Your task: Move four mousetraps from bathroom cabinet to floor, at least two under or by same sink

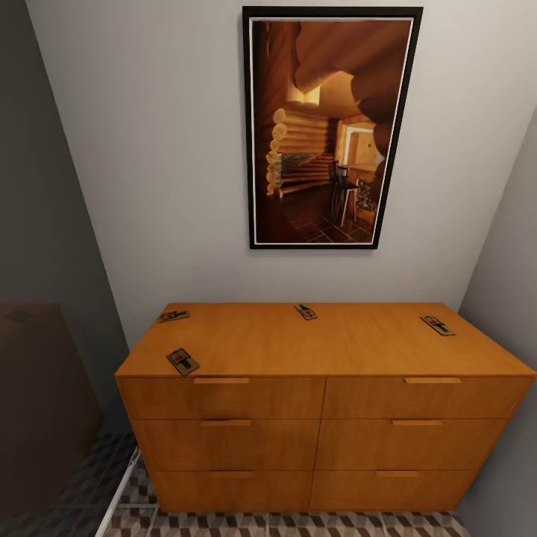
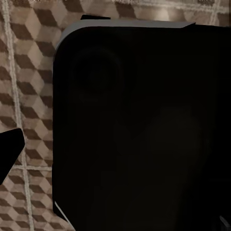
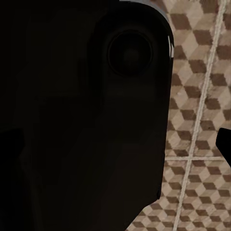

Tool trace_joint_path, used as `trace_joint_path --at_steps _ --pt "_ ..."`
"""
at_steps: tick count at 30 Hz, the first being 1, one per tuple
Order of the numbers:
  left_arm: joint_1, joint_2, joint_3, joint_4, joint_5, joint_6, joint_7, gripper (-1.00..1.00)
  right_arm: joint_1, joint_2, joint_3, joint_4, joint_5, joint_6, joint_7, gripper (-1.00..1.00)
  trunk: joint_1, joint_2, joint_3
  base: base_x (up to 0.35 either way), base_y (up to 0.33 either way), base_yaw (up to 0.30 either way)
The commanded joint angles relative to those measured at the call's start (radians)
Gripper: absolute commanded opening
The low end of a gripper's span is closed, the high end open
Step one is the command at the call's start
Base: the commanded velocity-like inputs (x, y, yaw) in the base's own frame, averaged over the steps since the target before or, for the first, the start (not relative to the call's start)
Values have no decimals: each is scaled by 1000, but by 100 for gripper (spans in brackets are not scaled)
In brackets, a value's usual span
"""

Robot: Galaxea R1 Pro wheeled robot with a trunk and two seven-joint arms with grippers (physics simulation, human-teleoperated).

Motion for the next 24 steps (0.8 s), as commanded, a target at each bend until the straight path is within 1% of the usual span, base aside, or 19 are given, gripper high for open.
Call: trace_joint_path --at_steps 1,4,8,13,17,21,24 --pt "0 -4 2 -3 5 -3 2 100 0 0 -1 -2 1 -2 1 100 0 0 -1 0 0 0" --pt "0 -15 -1 -18 2 -7 3 100 0 -4 -1 -8 1 2 3 100 0 0 -1 0 0 0" --pt "0 -24 -4 -63 -1 -10 3 100 0 -11 -3 -27 1 9 5 100 0 0 -1 0 0 0" --pt "0 -27 -8 -138 -4 -8 2 100 0 -18 -2 -102 1 33 6 100 0 0 -1 0 0 0" --pt "0 -27 -11 -204 -5 0 2 100 0 -20 -1 -192 1 96 7 100 0 0 -1 0 0 0" --pt "1 -27 -12 -278 -5 13 1 100 0 -21 -1 -302 1 185 8 100 0 0 -1 0 0 0" --pt "1 -26 -12 -332 -5 38 1 100 0 -23 -1 -392 1 257 8 100 0 0 -1 0 0 0"
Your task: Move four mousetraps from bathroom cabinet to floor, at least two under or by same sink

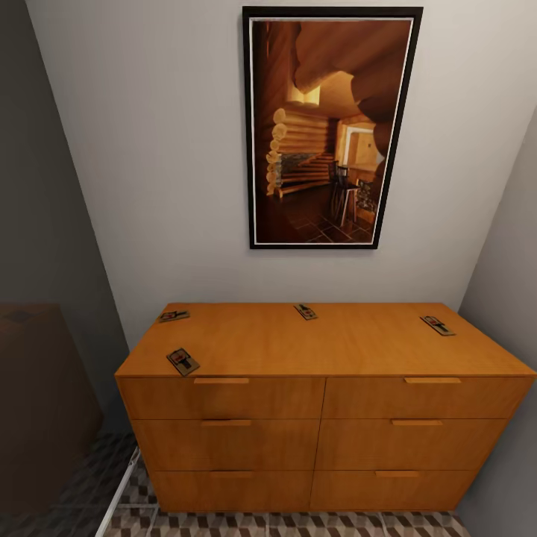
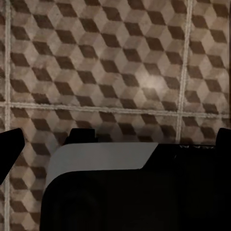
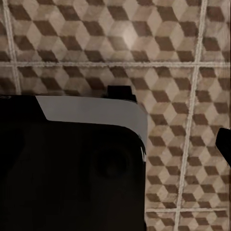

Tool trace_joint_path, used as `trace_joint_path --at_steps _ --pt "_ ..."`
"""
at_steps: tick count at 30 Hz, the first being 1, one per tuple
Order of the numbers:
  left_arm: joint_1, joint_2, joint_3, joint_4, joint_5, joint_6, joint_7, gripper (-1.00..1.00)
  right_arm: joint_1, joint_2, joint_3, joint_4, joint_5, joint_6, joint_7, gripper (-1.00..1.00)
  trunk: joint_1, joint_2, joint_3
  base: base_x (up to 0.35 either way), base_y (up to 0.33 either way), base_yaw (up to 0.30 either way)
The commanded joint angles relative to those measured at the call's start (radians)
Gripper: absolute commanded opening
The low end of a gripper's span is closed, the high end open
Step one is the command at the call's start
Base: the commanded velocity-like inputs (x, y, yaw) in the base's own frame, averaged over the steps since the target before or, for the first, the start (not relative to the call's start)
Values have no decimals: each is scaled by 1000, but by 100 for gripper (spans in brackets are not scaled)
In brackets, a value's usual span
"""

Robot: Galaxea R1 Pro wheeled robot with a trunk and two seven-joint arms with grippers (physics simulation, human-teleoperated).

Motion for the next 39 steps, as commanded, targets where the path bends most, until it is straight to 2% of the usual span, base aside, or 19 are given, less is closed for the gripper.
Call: trace_joint_path --at_steps 1,7,8,10,11,19,27,32,39 --pt "0 0 2 -18 4 11 0 100 0 -1 -1 -32 1 31 1 100 0 0 -1 0 0 0" --pt "1 1 2 -133 4 112 0 100 0 -15 -2 -178 1 163 1 100 0 0 -1 0 0 0" --pt "1 1 2 -183 4 150 0 100 0 -21 -3 -222 1 198 1 100 0 0 -1 0 0 0" --pt "1 0 2 -209 4 169 0 100 0 -24 -4 -244 1 213 1 100 0 0 -1 0 0 0" --pt "1 0 2 -263 5 210 0 100 0 -29 -4 -289 1 239 1 100 0 0 -1 0 0 0" --pt "1 -6 0 -479 8 390 0 100 0 -48 -8 -470 1 347 1 100 0 0 -1 0 0 0" --pt "1 -20 -9 -693 12 574 -1 100 0 -68 -13 -680 1 497 1 100 0 0 -1 0 0 0" --pt "1 -24 -49 -826 13 685 -3 100 0 -72 -26 -818 0 616 1 100 0 0 -1 0 0 0" --pt "1 -26 -146 -1006 16 835 -6 100 0 -73 -85 -1008 -1 790 2 100 0 0 -1 0 0 0"
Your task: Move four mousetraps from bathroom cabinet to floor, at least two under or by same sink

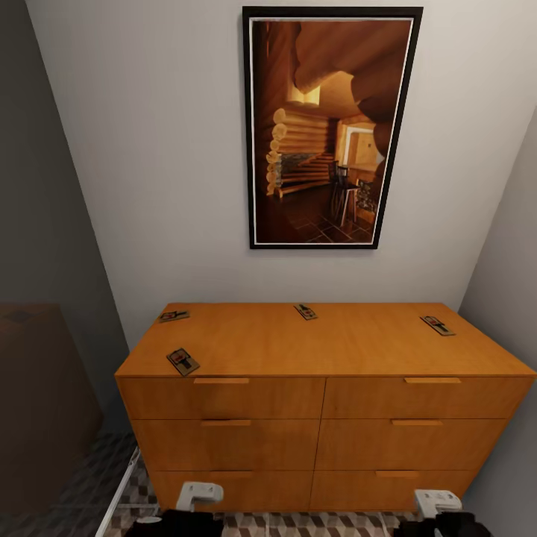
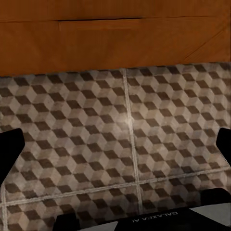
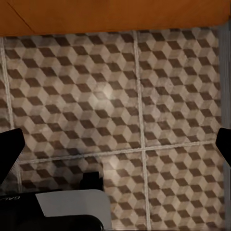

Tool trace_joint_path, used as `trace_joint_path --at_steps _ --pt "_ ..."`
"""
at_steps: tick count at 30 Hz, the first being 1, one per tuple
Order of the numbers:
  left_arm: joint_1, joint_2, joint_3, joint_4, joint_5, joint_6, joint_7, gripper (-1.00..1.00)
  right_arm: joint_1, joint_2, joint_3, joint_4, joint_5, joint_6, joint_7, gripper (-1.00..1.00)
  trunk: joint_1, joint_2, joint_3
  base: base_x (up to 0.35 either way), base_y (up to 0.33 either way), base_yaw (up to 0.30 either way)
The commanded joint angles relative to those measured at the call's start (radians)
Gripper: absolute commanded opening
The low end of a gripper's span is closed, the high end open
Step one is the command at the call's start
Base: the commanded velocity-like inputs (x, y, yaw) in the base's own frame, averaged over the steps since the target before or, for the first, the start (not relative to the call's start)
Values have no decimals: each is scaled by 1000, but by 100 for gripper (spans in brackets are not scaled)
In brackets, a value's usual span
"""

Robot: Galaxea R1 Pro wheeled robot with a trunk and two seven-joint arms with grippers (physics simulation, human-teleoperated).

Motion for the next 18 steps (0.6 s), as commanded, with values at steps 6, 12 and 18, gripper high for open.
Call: trace_joint_path --at_steps 6,12,18 --pt "0 -20 -70 -108 9 109 0 100 0 -1 -37 -96 -1 46 5 100 0 0 -1 0 0 0" --pt "-1 -62 -109 -151 11 163 3 100 0 -3 -53 -138 -1 46 6 100 0 0 -1 0 0 0" --pt "-1 -88 -121 -167 12 177 2 100 -1 -24 -57 -157 0 46 6 100 0 0 -1 0 0 0"
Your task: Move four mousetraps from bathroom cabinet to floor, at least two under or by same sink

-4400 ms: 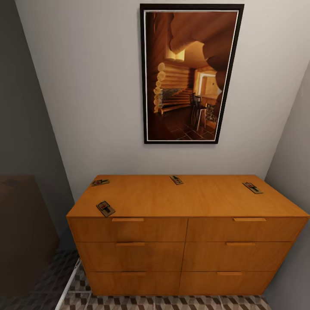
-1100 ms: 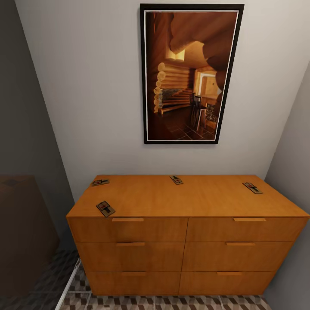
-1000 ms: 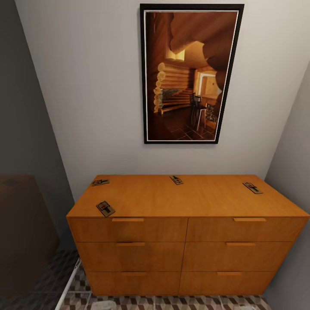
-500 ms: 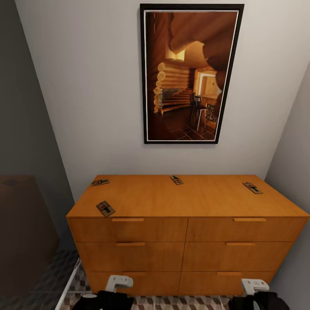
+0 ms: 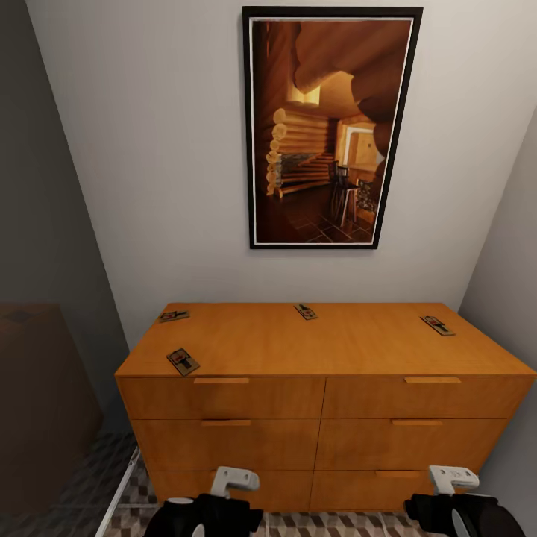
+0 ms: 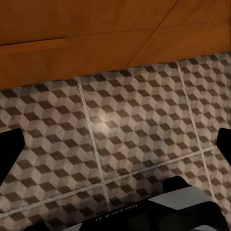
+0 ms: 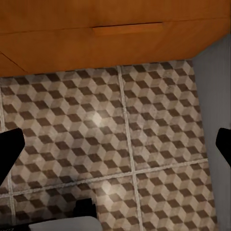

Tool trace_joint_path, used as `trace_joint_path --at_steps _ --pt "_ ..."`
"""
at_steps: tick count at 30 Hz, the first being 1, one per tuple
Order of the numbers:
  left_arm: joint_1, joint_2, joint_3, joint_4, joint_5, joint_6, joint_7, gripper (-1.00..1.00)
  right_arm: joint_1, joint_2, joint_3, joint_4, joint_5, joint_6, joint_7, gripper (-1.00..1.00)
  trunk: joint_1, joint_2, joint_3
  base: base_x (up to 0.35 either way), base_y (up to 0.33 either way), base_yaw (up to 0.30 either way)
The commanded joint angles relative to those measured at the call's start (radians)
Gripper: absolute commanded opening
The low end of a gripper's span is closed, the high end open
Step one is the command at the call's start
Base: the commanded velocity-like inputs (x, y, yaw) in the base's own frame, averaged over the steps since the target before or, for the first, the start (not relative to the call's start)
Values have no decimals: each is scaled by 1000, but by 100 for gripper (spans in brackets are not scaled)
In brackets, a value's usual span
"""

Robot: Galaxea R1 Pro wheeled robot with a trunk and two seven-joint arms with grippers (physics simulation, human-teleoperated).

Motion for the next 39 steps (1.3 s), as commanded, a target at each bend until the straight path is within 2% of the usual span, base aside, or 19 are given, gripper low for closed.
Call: trace_joint_path --at_steps 1,9,20,29,39 --pt "-1 -4 0 -3 6 5 1 100 -1 -5 -1 -3 1 4 2 100 0 0 -1 0 0 0" --pt "-26 -16 -14 -9 8 10 -15 100 -29 -30 -1 -10 2 4 1 100 0 0 -1 0 0 0" --pt "-109 -16 -31 -12 28 14 -116 100 -69 -71 -2 -11 2 4 4 100 0 0 -1 0 0 0" --pt "-171 -16 -34 -13 35 36 -134 100 -80 -80 -3 -11 2 4 5 100 0 0 -1 0 0 0" --pt "-221 -16 -34 -13 36 26 -137 100 -87 -82 -2 -11 2 4 5 100 0 0 -1 0 0 0"
